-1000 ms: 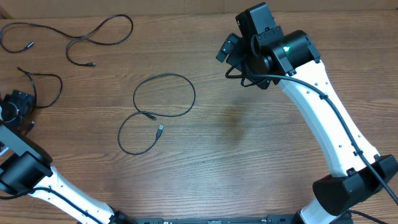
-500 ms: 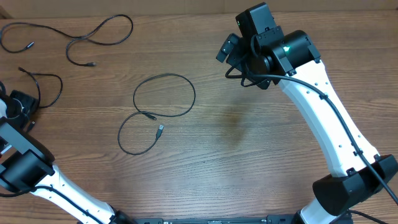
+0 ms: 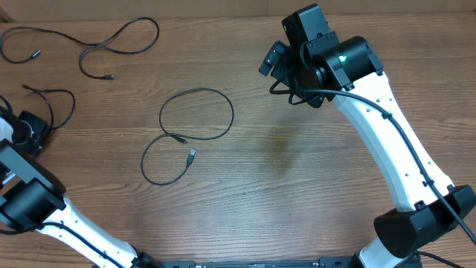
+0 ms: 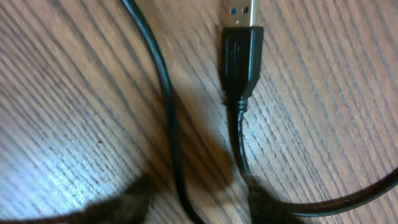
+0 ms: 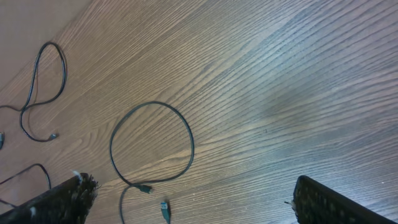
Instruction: Untangle cables
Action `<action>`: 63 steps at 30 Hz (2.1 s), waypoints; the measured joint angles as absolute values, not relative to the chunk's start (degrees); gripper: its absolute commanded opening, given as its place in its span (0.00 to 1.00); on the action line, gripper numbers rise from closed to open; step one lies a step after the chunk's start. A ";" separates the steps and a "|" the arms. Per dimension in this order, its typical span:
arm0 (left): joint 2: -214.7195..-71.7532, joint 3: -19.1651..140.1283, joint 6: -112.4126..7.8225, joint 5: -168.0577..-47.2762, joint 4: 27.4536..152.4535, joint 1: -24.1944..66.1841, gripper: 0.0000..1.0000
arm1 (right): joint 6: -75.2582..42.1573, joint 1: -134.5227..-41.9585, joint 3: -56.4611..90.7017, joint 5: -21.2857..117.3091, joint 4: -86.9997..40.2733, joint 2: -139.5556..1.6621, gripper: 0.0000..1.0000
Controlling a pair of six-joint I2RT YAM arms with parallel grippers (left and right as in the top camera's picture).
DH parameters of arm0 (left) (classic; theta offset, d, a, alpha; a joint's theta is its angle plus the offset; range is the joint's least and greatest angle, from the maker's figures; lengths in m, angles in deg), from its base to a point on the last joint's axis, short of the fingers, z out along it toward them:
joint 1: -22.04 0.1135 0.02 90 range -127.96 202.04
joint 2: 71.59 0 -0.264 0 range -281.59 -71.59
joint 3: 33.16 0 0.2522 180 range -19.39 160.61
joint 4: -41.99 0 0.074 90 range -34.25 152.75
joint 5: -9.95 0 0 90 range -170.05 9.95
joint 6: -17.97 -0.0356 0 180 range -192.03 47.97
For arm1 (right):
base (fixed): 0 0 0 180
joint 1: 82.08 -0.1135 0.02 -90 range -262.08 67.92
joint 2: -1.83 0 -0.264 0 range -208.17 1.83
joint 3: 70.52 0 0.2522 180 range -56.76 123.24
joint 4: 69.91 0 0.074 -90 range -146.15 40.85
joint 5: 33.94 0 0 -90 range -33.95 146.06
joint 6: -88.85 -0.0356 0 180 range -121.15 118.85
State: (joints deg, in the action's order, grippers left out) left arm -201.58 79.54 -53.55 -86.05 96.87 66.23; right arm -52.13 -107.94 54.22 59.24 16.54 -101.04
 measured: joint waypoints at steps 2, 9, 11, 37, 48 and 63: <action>-201.54 79.54 -53.92 -86.27 96.83 65.99 0.71 | -52.11 -107.94 54.22 59.24 16.58 -101.04 1.00; -201.45 79.54 -54.12 -86.03 97.13 65.92 0.56 | -52.11 -107.94 54.22 59.28 16.60 -101.07 1.00; -201.45 79.54 -54.19 -85.88 97.46 65.94 0.54 | -52.11 -107.94 54.22 59.26 16.60 -101.04 1.00; -201.45 77.68 -65.77 -83.91 92.41 64.96 0.04 | -52.09 -107.94 54.22 59.26 15.38 -101.07 1.00; -202.13 79.82 -75.63 -73.13 96.37 61.55 0.04 | -52.13 -107.94 54.22 59.24 15.47 -101.07 1.00; -203.00 84.52 -70.99 -60.08 99.17 61.00 0.43 | -52.11 -107.94 54.20 59.26 15.44 -101.07 1.00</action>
